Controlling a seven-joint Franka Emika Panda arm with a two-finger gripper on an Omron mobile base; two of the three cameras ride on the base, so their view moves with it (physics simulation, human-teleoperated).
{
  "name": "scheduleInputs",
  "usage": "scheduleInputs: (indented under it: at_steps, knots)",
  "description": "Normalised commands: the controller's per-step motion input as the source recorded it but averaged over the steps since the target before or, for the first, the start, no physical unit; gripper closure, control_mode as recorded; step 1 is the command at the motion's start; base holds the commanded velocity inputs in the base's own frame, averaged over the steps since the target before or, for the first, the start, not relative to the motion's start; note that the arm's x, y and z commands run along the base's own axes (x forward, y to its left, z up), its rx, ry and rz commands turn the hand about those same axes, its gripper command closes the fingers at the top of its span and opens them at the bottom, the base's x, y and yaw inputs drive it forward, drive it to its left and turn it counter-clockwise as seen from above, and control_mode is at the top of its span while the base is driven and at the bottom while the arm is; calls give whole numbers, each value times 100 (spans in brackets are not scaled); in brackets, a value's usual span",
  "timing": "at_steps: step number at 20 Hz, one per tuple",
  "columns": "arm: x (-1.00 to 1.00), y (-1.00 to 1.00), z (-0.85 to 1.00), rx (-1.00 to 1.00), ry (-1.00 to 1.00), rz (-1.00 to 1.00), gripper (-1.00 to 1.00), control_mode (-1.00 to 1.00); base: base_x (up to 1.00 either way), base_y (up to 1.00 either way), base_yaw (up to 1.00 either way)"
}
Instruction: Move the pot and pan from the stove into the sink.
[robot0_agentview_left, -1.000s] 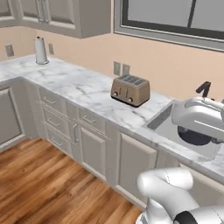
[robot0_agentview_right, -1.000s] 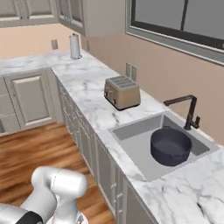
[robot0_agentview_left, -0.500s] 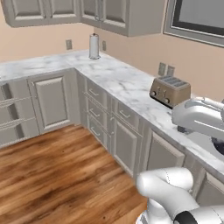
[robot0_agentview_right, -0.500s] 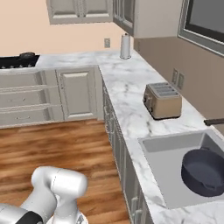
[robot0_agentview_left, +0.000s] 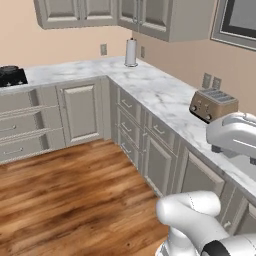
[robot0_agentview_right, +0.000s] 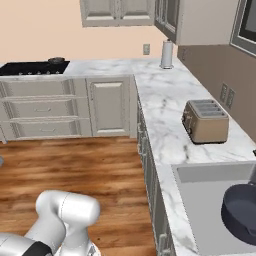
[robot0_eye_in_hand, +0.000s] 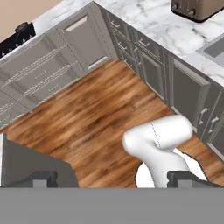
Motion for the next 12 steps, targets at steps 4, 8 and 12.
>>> scheduleInputs:
  at_steps: [4, 8, 12]
  knots:
    - [0, 0, 0, 0, 0, 0, -100, 100, 45, 4, 0]
    - [0, 0, 0, 0, 0, 0, -100, 100, 80, 15, 0]
    - [0, 0, 0, 0, 0, 0, -100, 100, 93, 24, 0]
